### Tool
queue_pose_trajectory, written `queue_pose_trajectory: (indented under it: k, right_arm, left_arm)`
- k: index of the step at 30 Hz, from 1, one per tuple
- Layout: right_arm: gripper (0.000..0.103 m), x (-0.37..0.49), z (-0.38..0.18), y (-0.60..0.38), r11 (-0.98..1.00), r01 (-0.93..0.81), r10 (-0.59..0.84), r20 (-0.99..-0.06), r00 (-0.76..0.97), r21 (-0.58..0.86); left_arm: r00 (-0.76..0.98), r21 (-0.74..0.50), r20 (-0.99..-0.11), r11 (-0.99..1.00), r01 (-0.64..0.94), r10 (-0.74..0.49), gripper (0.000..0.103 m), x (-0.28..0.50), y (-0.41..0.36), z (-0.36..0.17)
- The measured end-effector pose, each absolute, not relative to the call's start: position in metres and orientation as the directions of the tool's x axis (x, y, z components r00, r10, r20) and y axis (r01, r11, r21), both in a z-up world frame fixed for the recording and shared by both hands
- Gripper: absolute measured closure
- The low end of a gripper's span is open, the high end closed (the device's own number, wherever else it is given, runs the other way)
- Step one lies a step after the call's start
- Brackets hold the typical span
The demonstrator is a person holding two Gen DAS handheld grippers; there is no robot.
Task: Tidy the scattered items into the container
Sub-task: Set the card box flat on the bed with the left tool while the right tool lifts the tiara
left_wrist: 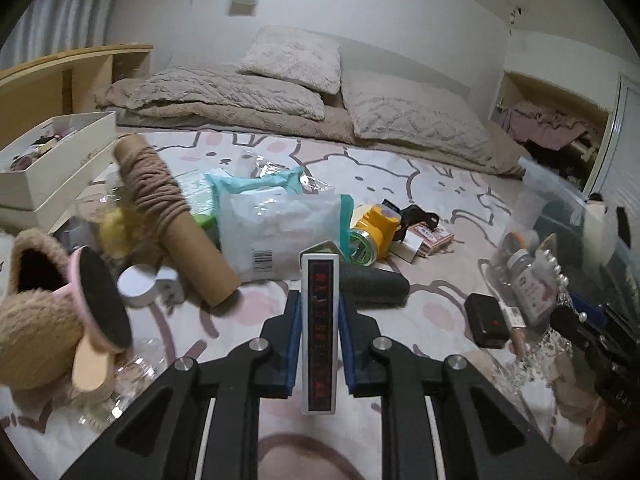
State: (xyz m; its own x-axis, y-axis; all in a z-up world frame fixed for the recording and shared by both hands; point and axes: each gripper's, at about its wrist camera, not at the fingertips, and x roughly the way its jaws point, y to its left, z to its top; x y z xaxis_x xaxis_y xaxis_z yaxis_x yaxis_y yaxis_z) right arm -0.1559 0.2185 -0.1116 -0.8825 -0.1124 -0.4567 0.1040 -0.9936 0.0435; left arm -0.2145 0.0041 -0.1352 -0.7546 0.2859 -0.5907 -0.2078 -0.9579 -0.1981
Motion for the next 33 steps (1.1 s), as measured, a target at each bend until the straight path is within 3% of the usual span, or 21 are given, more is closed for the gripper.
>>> queue_pose_trajectory:
  k: [4,8,18,24,29,33]
  right_arm:
    - [0.073,-0.130,-0.088,0.210,-0.987,0.149,-0.162,-0.380,-0.911,0.064]
    - [0.077,-0.112,-0.086,0.207,-0.973,0.193,-0.228,-0.365,-0.903,0.128]
    - [0.081,-0.084,-0.123,0.212,-0.929,0.210,-0.339,-0.472,-0.814,0.305]
    - [0.081,-0.063,-0.134,0.218,-0.882,0.196,-0.413,-0.500,-0.761,0.430]
    - [0.081,-0.062,-0.141,0.222,-0.897,0.133,-0.369,-0.549,-0.750,0.421]
    - [0.081,-0.067,-0.151,0.224,-0.896,0.118,-0.363,-0.554,-0.749,0.428]
  left_arm:
    - [-0.772,-0.217,-0.568,-0.956,-0.196,0.287,0.085,-0.200,-0.005,-0.124]
    - [-0.786,-0.249,-0.532,-0.945,-0.211,0.316,0.085,-0.184,-0.011,-0.114]
    - [-0.757,-0.337,-0.518,-0.909,-0.247,0.398,0.085,-0.140,-0.032,-0.116]
    - [-0.667,-0.481,-0.489,-0.812,-0.332,0.562,0.085,-0.134,-0.038,-0.125]
    - [-0.604,-0.555,-0.480,-0.754,-0.352,0.636,0.085,-0.137,-0.034,-0.133]
    - [-0.561,-0.585,-0.524,-0.749,-0.310,0.641,0.085,-0.145,-0.033,-0.150]
